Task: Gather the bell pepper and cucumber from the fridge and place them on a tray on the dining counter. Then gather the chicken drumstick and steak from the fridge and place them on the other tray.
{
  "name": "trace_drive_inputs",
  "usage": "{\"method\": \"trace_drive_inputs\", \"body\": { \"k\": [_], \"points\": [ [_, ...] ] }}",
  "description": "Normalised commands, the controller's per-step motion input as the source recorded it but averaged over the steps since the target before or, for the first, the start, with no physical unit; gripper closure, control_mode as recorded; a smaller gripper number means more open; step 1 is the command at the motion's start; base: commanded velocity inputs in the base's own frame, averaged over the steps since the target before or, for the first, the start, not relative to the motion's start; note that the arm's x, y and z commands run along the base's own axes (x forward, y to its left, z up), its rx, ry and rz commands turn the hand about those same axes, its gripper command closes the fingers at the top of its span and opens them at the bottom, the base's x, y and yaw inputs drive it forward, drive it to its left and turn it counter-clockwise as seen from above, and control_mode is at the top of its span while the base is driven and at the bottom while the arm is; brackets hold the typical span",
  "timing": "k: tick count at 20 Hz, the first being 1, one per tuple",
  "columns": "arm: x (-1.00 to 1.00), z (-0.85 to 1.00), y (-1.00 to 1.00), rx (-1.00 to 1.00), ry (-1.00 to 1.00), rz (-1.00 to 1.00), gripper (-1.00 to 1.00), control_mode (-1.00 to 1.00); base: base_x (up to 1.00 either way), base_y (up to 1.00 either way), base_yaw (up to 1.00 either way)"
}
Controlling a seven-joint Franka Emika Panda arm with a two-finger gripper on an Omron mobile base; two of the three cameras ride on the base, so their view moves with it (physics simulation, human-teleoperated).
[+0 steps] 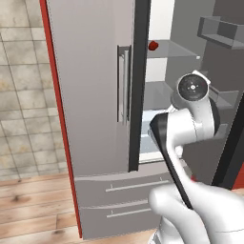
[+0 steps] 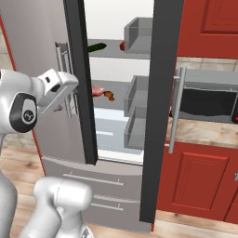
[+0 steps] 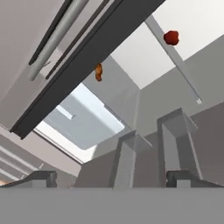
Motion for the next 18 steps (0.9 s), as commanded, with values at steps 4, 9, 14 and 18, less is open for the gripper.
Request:
{"method": "trace_drive_inputs", "body": {
  "k": [4, 9, 14, 18],
  "points": [
    [0.01, -0.29, 0.68, 0.24, -0.13, 0.00, -1.00, -1.00, 0.00, 0.00, 0.00],
    [0.00, -0.08, 0.74, 0.28, -0.23, 0.00, -1.00, -1.00, 0.00, 0.00, 0.00],
    [0.19, 0.03, 0.62, 0.29, -0.16, 0.00, -1.00, -1.00, 0.00, 0.00, 0.00],
    [0.23, 0.26, 0.11, 0.25, -0.01, 0.01, -1.00, -1.00, 0.00, 0.00, 0.00]
  ]
}}
